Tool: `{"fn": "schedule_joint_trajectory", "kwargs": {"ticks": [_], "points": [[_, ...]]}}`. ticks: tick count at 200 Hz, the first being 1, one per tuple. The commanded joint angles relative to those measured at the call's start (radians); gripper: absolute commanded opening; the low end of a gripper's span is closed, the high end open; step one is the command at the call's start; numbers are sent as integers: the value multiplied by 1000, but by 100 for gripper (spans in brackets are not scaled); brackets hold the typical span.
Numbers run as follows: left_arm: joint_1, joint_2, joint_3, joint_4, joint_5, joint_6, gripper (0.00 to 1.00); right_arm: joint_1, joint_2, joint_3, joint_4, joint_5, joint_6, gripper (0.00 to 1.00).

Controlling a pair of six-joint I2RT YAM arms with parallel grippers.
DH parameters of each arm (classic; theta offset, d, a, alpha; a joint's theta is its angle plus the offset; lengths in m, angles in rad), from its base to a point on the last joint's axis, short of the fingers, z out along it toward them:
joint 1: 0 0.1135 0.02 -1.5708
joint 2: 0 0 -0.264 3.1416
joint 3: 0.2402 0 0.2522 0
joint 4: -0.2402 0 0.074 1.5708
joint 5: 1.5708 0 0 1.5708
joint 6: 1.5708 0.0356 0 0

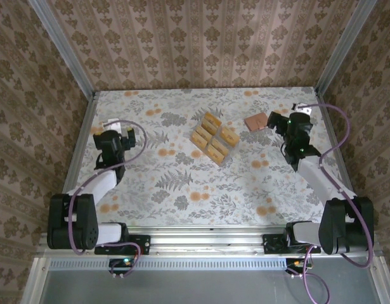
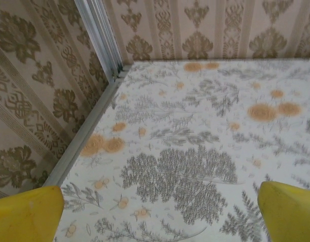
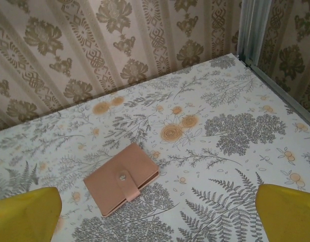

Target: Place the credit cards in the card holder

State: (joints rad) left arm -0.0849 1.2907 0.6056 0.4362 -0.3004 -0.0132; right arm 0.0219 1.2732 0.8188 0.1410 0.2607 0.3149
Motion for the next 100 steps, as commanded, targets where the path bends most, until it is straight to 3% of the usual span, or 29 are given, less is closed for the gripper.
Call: {"fn": "schedule_joint_trajectory", "kwargs": {"ticks": [1,34,65,100], "points": [[-12,-35,122,-293,-11,-128,100,-2,2,68,-190,-28,76,100],[-55,-12,236,-457,71,-227,100,-2,52,141,-245,-126,83,99],[-112,38,289,-489,121,-250,100,-2,204,295,-416,-164,152,91],[-174,111,354,-521,142,-252,100,-6,365,412,-486,-213,245,82]]}}
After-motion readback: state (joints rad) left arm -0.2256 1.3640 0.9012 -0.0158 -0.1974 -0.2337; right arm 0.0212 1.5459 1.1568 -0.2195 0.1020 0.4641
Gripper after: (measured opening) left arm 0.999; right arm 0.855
